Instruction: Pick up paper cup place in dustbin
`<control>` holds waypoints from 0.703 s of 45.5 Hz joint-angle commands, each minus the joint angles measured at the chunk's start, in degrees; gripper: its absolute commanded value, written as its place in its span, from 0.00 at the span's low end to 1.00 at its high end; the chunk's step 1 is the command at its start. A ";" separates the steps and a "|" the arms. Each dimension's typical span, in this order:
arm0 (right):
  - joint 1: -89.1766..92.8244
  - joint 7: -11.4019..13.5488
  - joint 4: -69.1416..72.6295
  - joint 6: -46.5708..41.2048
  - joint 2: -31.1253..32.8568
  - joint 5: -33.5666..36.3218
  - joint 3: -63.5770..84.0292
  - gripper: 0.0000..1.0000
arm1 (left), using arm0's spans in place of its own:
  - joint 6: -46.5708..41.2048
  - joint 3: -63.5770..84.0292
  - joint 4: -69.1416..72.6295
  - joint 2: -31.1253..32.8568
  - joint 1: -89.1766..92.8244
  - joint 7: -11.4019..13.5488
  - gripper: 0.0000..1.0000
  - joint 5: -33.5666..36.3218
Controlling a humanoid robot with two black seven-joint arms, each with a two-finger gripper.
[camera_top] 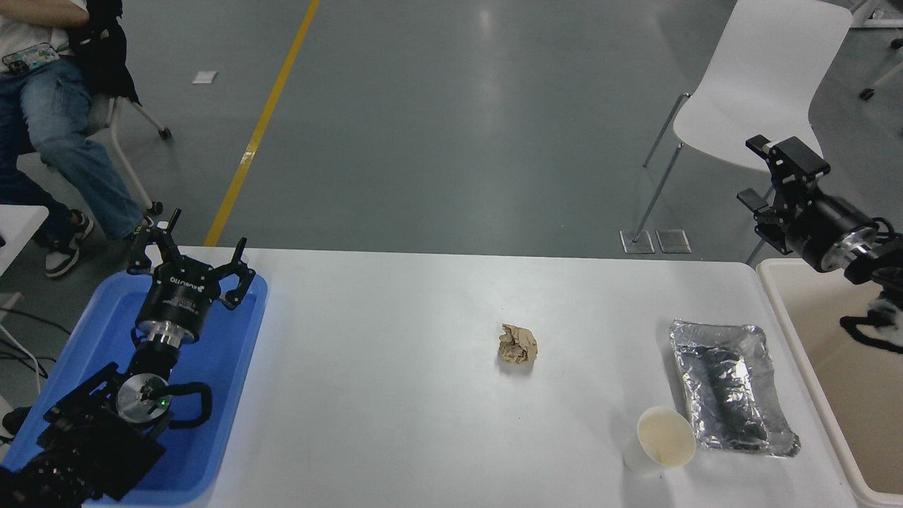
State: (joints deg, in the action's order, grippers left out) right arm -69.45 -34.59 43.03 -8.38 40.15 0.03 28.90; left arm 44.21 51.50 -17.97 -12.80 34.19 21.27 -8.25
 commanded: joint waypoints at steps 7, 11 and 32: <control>-26.86 23.86 1.97 -10.33 -4.81 1.91 36.75 1.00 | 0.00 0.00 -0.05 0.06 0.00 0.00 1.00 -0.01; -30.12 27.55 2.06 -10.86 -7.27 0.50 41.40 1.00 | 0.00 0.00 0.04 0.06 0.00 0.00 1.00 -0.01; -45.50 29.41 14.71 -25.81 -13.07 -7.49 45.37 1.00 | 0.09 0.00 0.04 0.06 0.00 0.00 1.00 -0.01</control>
State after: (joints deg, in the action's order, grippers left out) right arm -105.69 -6.90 50.71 -28.56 29.45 -2.87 71.80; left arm 44.23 51.50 -17.96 -12.76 34.21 21.27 -8.26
